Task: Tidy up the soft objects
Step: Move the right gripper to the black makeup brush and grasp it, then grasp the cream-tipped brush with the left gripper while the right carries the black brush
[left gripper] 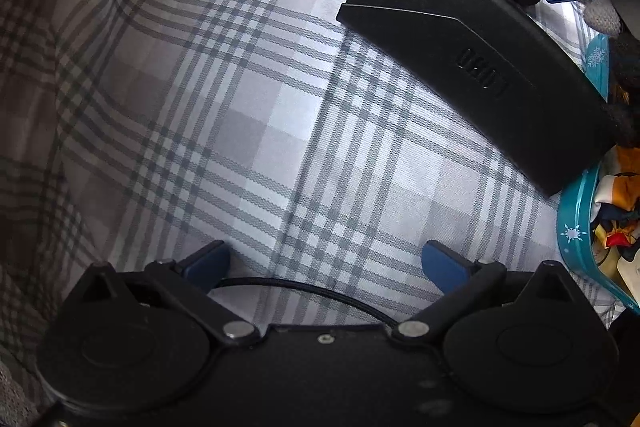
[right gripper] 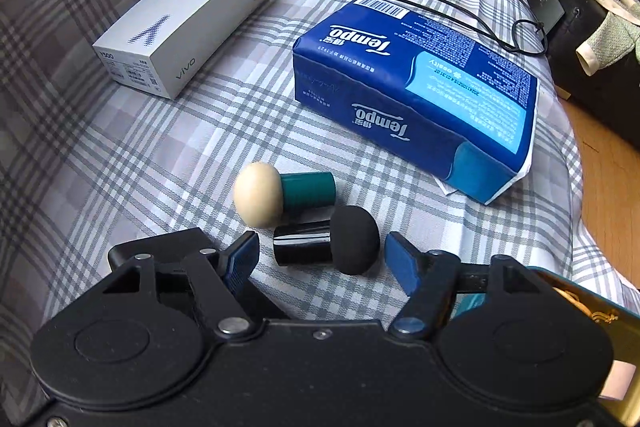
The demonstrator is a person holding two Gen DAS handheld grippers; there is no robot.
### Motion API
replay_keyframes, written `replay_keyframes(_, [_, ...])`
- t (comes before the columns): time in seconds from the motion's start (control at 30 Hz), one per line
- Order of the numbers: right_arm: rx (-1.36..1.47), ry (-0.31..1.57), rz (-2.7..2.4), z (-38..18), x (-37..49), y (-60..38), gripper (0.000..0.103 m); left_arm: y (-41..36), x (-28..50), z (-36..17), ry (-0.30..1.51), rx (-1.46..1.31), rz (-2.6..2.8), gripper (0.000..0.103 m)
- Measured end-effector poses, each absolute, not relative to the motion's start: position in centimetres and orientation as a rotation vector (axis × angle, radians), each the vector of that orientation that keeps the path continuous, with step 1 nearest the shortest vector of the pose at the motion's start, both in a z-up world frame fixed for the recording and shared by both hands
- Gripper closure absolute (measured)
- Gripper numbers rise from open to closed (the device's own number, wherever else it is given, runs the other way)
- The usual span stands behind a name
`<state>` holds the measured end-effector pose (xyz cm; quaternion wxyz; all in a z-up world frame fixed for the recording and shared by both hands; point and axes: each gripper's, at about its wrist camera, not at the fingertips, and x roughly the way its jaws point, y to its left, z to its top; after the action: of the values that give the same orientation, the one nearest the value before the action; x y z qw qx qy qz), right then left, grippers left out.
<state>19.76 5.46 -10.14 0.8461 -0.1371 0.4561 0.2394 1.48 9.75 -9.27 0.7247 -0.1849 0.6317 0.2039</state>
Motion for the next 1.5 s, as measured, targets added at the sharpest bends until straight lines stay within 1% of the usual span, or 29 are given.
replay_keyframes(0.13, [-0.288, 0.939, 0.514, -10.1, 19.8, 5.4, 0.038, 9.5, 1.3, -9.2, 1.387, -0.402, 0.453, 0.000])
replay_keyframes(0.17, [-0.292, 0.937, 0.523, -10.1, 19.8, 5.5, 0.041, 9.4, 1.2, -9.2, 1.385, -0.403, 0.454, 0.000])
replay_keyframes(0.2, [-0.298, 0.938, 0.526, -10.2, 19.8, 5.6, 0.045, 9.4, 1.2, -9.2, 1.384, -0.405, 0.455, 0.000])
replay_keyframes(0.23, [-0.312, 0.932, 0.516, -10.2, 19.6, 5.6, 0.047, 9.4, 1.2, -9.2, 1.385, -0.405, 0.455, 0.000])
replay_keyframes(0.47, [-0.237, 0.886, 0.523, -7.8, 17.7, 3.5, 0.048, 9.2, 0.8, -9.0, 1.358, -0.396, 0.467, 0.000])
replay_keyframes(0.63, [-0.159, 0.823, 0.518, -4.7, 15.3, -0.3, 0.048, 9.5, 0.4, -8.3, 1.311, -0.378, 0.520, 0.000])
replay_keyframes(0.83, [-0.095, 0.785, 0.476, -2.8, 12.1, -5.3, 0.048, 9.6, 0.2, -6.6, 1.224, -0.334, 0.573, 0.001])
replay_keyframes(1.03, [-0.054, 0.785, 0.385, -3.3, 8.9, -10.4, 0.048, 9.0, 0.5, -4.2, 1.134, -0.293, 0.546, 0.001])
replay_keyframes(1.27, [0.039, 0.847, 0.309, -5.8, 6.9, -15.0, 0.048, 8.7, 1.7, -1.1, 1.099, -0.275, 0.478, 0.001])
replay_keyframes(1.5, [0.106, 0.872, 0.273, -7.4, 6.0, -17.1, 0.048, 8.7, 5.5, 1.5, 1.056, -0.324, 0.431, 0.001])
